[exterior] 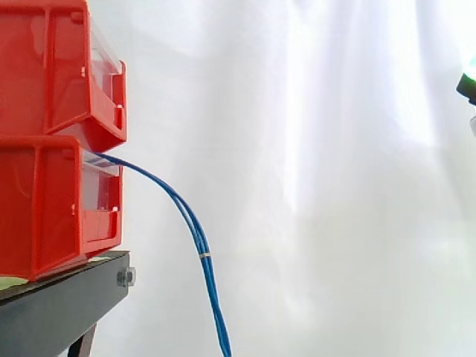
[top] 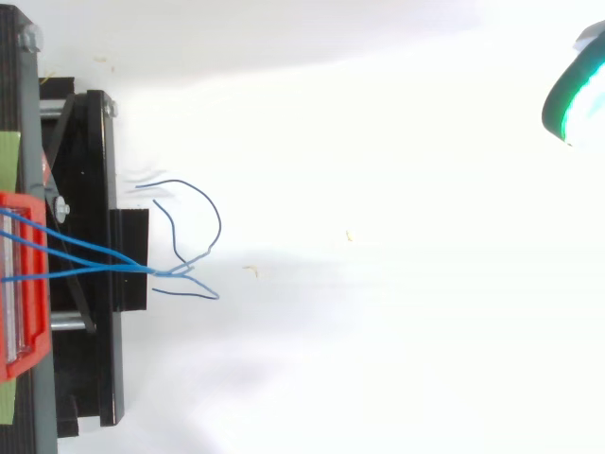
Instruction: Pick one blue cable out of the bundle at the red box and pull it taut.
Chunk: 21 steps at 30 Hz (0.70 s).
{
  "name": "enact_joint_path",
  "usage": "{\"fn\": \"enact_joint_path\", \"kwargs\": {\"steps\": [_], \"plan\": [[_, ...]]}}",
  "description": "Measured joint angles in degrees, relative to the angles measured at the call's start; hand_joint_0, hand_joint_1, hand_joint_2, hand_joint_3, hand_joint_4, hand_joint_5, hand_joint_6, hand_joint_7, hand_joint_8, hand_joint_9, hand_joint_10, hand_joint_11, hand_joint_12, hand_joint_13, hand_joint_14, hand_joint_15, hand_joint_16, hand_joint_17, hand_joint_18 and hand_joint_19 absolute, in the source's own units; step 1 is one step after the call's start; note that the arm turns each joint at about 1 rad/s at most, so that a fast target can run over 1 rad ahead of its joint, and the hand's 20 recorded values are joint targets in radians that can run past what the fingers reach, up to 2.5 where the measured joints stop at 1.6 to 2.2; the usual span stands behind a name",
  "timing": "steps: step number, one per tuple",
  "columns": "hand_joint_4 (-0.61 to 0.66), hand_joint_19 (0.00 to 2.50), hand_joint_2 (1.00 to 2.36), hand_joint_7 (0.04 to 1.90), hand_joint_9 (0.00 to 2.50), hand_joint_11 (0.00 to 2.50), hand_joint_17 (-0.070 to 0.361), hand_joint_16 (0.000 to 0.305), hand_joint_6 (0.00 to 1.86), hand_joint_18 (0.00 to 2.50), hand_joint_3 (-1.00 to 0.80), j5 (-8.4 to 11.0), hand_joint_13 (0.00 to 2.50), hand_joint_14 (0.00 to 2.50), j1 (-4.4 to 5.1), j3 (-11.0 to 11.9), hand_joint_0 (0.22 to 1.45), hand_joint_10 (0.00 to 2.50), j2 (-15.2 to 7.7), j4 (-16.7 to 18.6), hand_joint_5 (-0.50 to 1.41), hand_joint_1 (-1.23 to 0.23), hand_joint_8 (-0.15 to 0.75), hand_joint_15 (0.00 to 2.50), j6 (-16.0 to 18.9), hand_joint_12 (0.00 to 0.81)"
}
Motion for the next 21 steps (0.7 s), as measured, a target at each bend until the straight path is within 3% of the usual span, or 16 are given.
{"fn": "enact_joint_path", "kwargs": {"steps": [7,12,21], "plan": [[0.32,0.13,1.0,0.69,0.55,0.14,0.123,0.055,0.5,0.16,-0.5,-0.04,0.23,0.0,0.27,-0.31,0.53,0.0,-0.01,0.66,-0.2,-0.56,0.323,0.07,0.02,0.357],[0.32,0.12,1.0,0.69,0.55,0.14,0.122,0.054,0.5,0.16,-0.5,0.09,0.23,0.0,0.47,-2.07,0.53,0.0,-0.01,3.88,-0.2,-0.56,0.325,0.07,0.31,0.358],[0.32,0.12,1.0,0.68,0.55,0.14,0.122,0.054,0.5,0.16,-0.5,2.49,0.23,0.0,0.74,-4.22,0.53,0.0,-0.55,8.19,-0.2,-0.56,0.324,0.07,1.56,0.358]]}}
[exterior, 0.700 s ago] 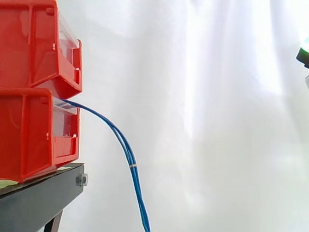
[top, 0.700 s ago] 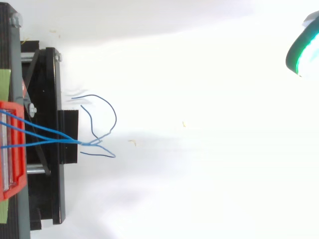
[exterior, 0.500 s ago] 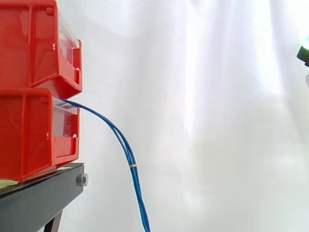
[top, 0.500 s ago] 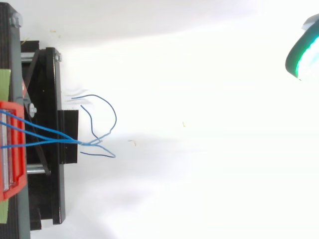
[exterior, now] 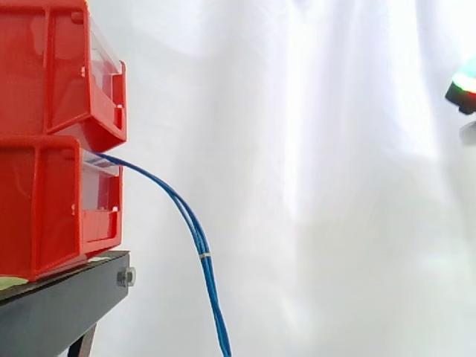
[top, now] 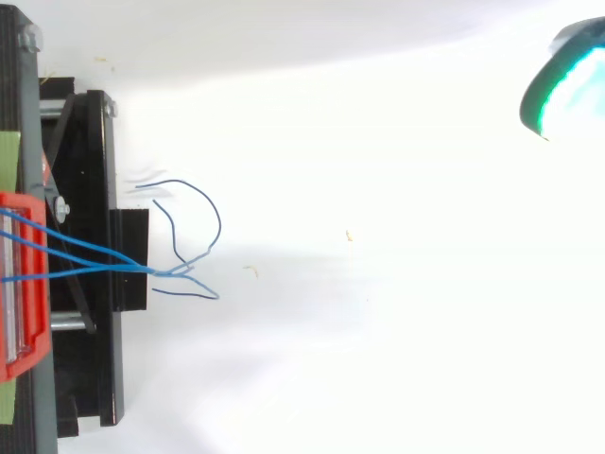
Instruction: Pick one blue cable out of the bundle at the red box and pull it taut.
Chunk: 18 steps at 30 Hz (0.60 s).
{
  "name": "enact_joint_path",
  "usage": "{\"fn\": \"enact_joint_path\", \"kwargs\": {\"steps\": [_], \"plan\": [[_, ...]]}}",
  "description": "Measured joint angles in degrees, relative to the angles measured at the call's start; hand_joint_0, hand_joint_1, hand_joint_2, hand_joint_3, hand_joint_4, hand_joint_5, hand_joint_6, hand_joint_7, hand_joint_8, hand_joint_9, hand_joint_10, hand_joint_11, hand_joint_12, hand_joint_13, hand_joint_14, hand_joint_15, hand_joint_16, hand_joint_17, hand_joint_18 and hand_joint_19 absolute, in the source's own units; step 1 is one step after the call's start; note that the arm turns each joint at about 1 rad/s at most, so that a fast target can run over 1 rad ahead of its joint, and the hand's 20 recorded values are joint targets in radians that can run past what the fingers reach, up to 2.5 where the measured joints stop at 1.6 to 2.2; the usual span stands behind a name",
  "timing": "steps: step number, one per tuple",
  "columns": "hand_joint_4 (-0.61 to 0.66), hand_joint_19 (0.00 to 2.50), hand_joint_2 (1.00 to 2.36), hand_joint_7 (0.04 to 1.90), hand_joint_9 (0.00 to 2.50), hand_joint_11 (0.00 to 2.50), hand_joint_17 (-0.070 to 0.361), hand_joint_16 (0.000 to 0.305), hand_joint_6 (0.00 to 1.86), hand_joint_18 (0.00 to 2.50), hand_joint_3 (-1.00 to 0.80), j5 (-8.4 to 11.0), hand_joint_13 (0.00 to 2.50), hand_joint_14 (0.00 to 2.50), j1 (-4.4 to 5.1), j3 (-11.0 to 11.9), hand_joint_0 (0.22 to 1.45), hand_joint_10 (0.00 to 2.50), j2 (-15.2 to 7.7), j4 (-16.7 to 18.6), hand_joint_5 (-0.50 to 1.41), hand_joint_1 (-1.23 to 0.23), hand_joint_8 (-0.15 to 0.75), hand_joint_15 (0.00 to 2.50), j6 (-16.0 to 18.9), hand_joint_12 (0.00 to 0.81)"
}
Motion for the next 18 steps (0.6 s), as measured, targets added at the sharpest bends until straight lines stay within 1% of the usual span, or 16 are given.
{"fn": "enact_joint_path", "kwargs": {"steps": [3,7,10,12,14,18], "plan": [[0.32,0.12,1.0,0.69,0.55,0.15,0.122,0.054,0.5,0.16,-0.5,0.7,0.23,0.0,-0.02,-0.36,0.53,0.0,-1.37,1.14,-0.2,-0.56,0.325,0.07,1.24,0.358],[0.32,0.12,1.0,0.69,0.55,0.14,0.122,0.054,0.5,0.16,-0.5,1.06,0.23,0.0,-0.07,-0.5,0.53,0.0,-4.56,3.27,-0.2,-0.56,0.326,0.07,5.02,0.359],[0.32,0.12,1.0,0.69,0.55,0.15,0.122,0.054,0.5,0.16,-0.5,1.13,0.23,0.0,-0.15,-0.43,0.53,0.0,-7.53,6.32,-0.19,-0.56,0.327,0.07,8.19,0.358],[0.32,0.12,1.0,0.69,0.55,0.15,0.122,0.054,0.5,0.16,-0.5,1.23,0.23,0.0,-0.18,-0.3,0.53,0.0,-9.62,8.99,-0.19,-0.56,0.325,0.07,9.88,0.358],[0.33,0.12,1.0,0.69,0.55,0.15,0.122,0.054,0.5,0.16,-0.5,1.44,0.23,0.0,-0.15,-0.11,0.53,0.0,-11.64,11.96,-0.19,-0.56,0.326,0.07,10.92,0.358],[0.33,0.13,1.0,0.69,0.55,0.15,0.122,0.054,0.5,0.17,-0.5,1.85,0.23,0.0,-0.15,0.89,0.53,0.0,-14.88,16.56,-0.19,-0.57,0.327,0.07,11.55,0.358]]}}
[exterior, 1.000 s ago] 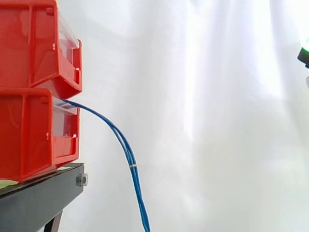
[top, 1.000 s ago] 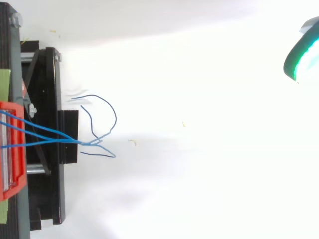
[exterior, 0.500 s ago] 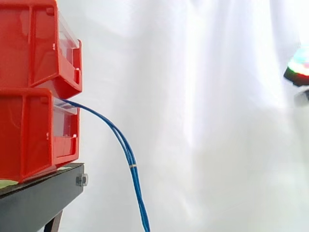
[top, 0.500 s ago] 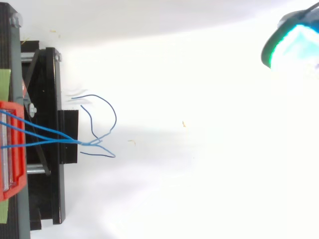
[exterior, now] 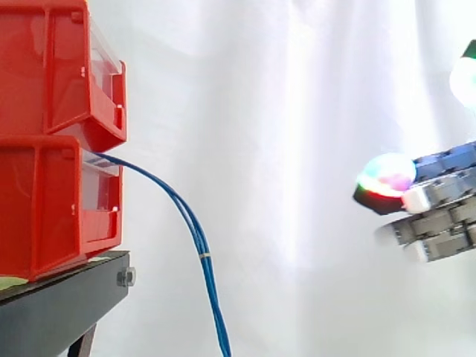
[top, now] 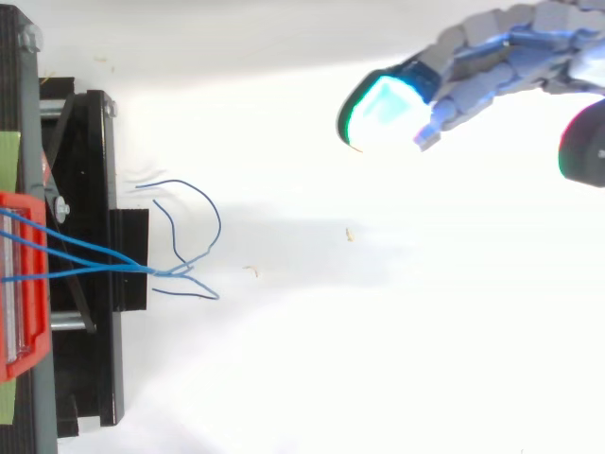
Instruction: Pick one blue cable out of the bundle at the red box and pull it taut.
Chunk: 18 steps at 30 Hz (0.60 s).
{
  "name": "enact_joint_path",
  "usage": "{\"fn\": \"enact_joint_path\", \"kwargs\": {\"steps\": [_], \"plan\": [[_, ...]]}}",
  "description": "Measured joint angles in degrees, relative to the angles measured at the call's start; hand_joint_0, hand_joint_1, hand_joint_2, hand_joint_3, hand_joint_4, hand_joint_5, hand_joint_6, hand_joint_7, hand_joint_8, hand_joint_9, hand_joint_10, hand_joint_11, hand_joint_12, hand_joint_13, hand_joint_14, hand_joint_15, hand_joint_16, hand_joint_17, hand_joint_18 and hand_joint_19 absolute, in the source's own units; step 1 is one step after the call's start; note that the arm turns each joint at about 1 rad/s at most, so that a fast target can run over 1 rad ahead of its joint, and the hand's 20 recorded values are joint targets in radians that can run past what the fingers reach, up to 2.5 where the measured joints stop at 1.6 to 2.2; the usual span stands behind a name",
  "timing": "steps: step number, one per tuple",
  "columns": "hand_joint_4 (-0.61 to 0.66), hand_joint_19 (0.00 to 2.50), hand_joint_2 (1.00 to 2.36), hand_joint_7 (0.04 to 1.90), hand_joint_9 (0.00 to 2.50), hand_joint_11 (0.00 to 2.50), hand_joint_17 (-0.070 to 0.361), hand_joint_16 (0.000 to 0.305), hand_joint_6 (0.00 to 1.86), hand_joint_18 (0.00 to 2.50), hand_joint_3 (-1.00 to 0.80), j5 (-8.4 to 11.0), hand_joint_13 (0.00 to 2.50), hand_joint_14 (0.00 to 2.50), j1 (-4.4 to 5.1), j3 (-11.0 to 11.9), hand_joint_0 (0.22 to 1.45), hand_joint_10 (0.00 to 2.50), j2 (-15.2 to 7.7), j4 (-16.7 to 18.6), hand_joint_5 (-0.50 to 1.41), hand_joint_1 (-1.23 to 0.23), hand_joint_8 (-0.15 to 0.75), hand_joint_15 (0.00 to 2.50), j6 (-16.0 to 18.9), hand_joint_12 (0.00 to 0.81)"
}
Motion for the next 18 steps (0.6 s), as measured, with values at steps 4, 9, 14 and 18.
{"fn": "enact_joint_path", "kwargs": {"steps": [4,9,14,18], "plan": [[0.32,0.14,1.0,0.69,0.55,0.15,0.122,0.054,0.5,0.17,-0.5,-0.02,0.24,0.0,-0.2,3.0,0.53,0.0,-4.51,2.56,-0.19,-0.59,0.327,0.07,0.33,0.359],[0.22,0.14,1.0,0.69,0.55,0.15,0.121,0.054,0.5,0.2,-0.5,-0.05,0.25,0.0,-0.33,7.49,0.55,0.0,-9.87,3.37,-0.18,-0.68,0.319,0.08,0.69,0.357],[0.14,0.17,1.0,0.72,0.52,0.27,0.123,0.055,0.5,0.22,-0.5,-0.02,0.28,0.01,-0.38,10.95,0.54,0.01,-13.99,4.14,-0.17,-0.75,0.307,0.12,0.46,0.358],[0.14,0.23,1.0,0.73,0.57,0.4,0.123,0.055,0.5,0.31,-0.5,-0.12,0.35,0.01,-0.36,12.87,0.54,0.01,-16.8,6.18,-0.17,-0.78,0.316,0.18,0.46,0.362]]}}
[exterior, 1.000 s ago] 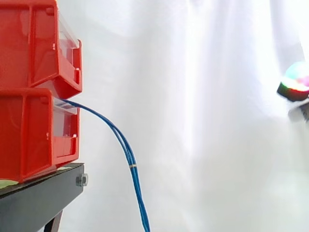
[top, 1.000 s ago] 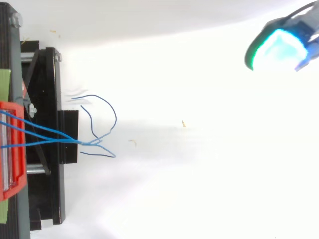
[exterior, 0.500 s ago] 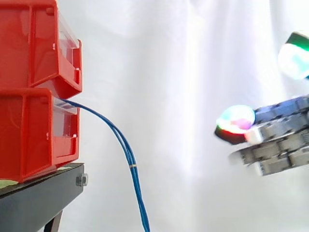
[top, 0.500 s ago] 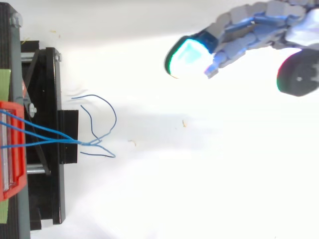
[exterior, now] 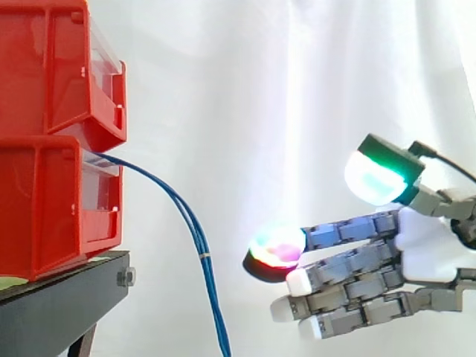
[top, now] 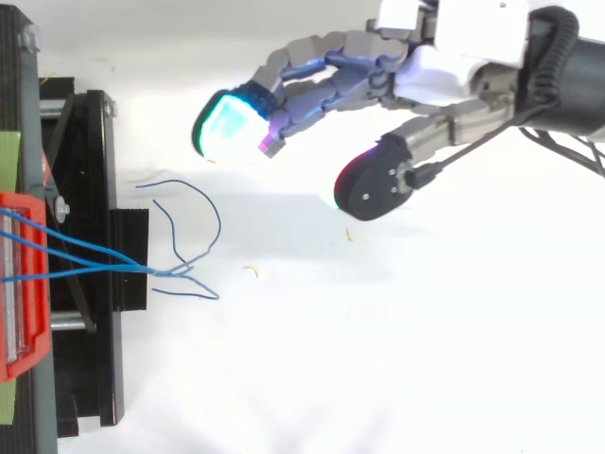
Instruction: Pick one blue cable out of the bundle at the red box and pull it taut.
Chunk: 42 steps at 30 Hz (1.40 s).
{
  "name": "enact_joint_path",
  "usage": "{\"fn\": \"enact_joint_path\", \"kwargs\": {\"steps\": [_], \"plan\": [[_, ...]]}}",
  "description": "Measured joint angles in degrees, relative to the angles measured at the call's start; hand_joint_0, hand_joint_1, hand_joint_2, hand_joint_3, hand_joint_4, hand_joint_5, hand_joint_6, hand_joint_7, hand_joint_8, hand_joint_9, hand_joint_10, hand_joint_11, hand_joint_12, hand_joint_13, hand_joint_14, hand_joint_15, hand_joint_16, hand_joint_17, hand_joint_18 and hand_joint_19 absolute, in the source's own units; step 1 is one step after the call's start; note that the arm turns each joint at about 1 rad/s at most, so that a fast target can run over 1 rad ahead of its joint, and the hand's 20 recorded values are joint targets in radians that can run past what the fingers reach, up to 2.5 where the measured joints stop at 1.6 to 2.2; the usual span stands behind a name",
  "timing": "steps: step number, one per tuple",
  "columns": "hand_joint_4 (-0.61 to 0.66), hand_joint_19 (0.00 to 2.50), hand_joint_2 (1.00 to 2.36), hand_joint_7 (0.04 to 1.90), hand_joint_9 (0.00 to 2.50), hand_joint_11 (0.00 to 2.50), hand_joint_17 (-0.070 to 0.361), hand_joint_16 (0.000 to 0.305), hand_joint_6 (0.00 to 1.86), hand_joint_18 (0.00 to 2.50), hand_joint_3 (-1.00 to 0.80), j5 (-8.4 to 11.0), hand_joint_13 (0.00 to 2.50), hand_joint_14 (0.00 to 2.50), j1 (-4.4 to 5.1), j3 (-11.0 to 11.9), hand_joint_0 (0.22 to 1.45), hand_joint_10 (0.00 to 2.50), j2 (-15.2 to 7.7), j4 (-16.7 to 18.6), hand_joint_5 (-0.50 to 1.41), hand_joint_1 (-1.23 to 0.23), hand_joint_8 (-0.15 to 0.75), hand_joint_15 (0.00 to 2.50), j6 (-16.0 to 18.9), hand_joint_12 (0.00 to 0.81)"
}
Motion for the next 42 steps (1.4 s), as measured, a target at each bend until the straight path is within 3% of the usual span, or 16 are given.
{"fn": "enact_joint_path", "kwargs": {"steps": [8,14,17,27,31,42], "plan": [[0.17,0.24,1.0,0.73,0.51,0.35,0.124,0.055,0.5,0.32,-0.5,0.05,0.35,0.01,0.33,2.98,0.54,0.01,-2.84,2.48,-0.18,-0.83,0.314,0.17,-0.3,0.367],[0.19,0.16,1.0,0.76,0.25,0.23,0.135,0.06,0.5,0.03,-0.5,0.21,0.07,0.0,0.75,3.46,0.49,0.0,-4.01,4.84,-0.18,-0.87,0.293,0.12,-0.95,0.381],[0.18,0.14,1.0,0.78,0.08,0.13,0.135,0.06,0.5,0.0,-0.5,0.23,0.0,0.0,0.8,4.44,0.49,0.0,-5.54,6.5,-0.18,-0.85,0.262,0.12,-0.64,0.37],[0.15,0.05,1.0,0.79,0.0,0.0,0.137,0.061,0.5,0.0,-0.5,-1.01,0.0,0.0,0.98,12.55,0.51,0.0,-12.32,6.99,-0.15,-0.88,0.195,0.1,1.29,0.358],[0.16,0.05,1.0,0.81,0.0,0.0,0.136,0.06,0.5,0.0,-0.5,-1.28,0.0,0.0,1.3,14.42,0.53,0.0,-15.14,7.74,-0.14,-0.86,0.189,0.09,2.66,0.354],[0.22,0.04,1.0,0.94,0.0,0.0,0.132,0.059,0.5,0.0,-0.5,-1.5,0.0,0.0,2.13,14.96,0.56,0.0,-16.28,8.42,-0.11,-0.84,0.194,0.09,3.58,0.343]]}}
